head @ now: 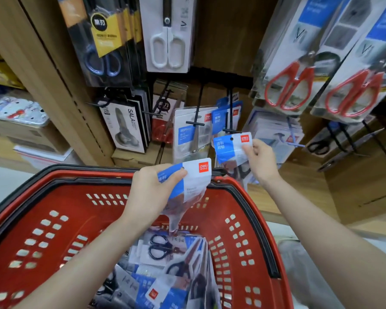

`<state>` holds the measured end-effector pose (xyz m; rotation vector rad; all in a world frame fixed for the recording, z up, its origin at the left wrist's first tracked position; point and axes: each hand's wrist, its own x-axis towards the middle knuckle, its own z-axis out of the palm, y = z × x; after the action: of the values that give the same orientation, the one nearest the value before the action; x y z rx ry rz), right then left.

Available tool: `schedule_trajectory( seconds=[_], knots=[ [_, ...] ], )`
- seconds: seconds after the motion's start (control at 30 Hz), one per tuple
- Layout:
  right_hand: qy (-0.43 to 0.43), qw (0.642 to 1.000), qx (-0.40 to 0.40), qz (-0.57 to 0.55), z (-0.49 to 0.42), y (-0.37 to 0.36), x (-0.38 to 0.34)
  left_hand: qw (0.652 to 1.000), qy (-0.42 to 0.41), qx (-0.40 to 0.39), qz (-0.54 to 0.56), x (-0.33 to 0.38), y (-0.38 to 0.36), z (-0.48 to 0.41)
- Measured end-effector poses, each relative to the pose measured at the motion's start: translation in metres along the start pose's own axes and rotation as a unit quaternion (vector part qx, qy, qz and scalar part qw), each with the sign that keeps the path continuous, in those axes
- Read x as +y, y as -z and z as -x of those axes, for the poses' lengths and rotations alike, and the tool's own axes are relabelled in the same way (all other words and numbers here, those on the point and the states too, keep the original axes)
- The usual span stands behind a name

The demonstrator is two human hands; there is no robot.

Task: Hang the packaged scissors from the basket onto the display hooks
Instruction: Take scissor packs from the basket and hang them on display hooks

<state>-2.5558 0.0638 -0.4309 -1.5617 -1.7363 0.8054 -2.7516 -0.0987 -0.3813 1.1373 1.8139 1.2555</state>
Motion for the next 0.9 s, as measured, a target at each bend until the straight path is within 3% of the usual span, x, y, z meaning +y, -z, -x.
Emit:
schedule_trajectory(
  seconds=[0.47,0.9],
  knots=[
    [0.031,0.998,0.038,-0.031,-0.012,-0.023,-0.004,1.000,0.009,-0.018,0.000,-0.012,-0.003,-0.013],
    [-0.060,0.995,0.070,-0.026,-0.079,-0.037,-0.009,1.000,-0.005,-0.019,-0.005,-0.013,0.007,-0.021]
  ],
)
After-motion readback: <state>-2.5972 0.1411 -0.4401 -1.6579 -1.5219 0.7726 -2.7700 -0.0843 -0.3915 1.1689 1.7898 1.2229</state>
